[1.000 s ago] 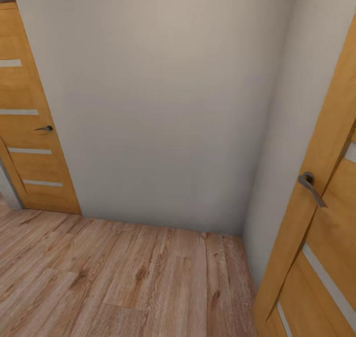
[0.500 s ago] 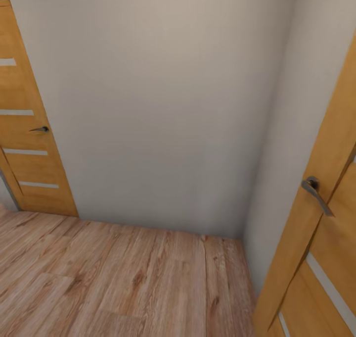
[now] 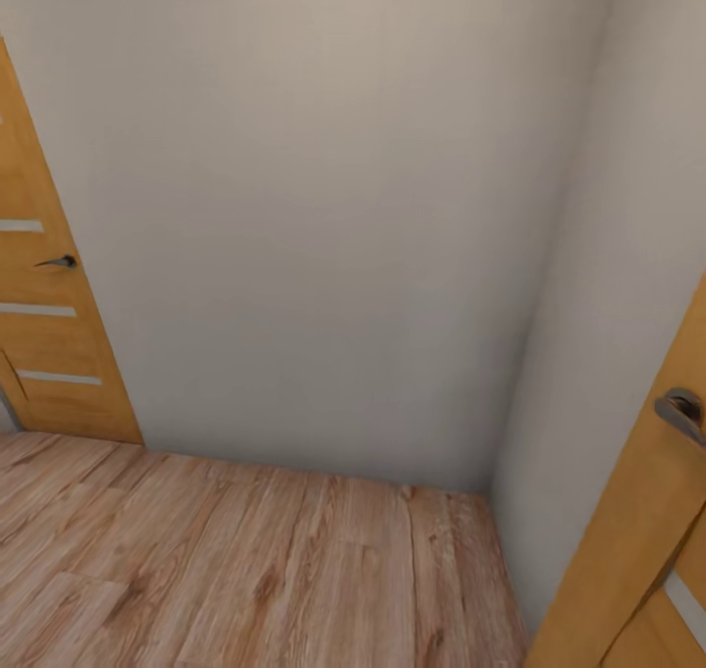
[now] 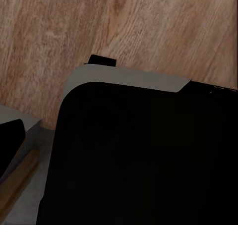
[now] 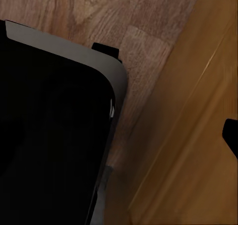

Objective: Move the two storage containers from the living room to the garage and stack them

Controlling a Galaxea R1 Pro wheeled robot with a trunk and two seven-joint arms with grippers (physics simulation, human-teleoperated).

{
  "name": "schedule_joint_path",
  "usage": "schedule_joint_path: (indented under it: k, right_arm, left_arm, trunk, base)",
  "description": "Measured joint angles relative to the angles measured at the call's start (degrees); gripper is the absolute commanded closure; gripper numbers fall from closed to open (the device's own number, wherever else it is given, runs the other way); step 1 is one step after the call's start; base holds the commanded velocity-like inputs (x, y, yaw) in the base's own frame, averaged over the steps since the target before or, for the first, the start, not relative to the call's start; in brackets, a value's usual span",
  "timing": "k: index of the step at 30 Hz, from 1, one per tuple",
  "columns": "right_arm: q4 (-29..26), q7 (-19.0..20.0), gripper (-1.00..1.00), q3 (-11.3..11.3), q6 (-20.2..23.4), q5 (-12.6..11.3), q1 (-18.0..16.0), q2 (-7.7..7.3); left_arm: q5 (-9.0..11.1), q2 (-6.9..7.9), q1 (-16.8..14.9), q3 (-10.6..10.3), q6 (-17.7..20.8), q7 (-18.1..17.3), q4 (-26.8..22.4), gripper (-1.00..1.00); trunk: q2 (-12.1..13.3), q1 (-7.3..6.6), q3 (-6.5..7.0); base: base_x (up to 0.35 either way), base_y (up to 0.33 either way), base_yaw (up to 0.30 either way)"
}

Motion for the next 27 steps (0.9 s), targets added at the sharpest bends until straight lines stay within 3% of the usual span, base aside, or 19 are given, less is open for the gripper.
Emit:
schedule_joint_path:
  k: [13, 27]
  right_arm:
    - [0.0, 0.0, -1.00, 0.0, 0.0, 0.0, 0.0, 0.09]
    - [0.0, -0.1, -1.00, 0.0, 0.0, 0.0, 0.0, 0.09]
  left_arm:
    - [0.0, 0.00, 0.0, 0.0, 0.0, 0.0, 0.0, -1.00]
    - [0.0, 0.00, 0.0, 0.0, 0.0, 0.0, 0.0, -1.00]
  trunk:
    - [0.0, 0.00, 0.00]
    - [0.0, 0.00, 0.00]
  base:
    - [0.321, 0.102, 0.025]
    - [0.321, 0.120, 0.250]
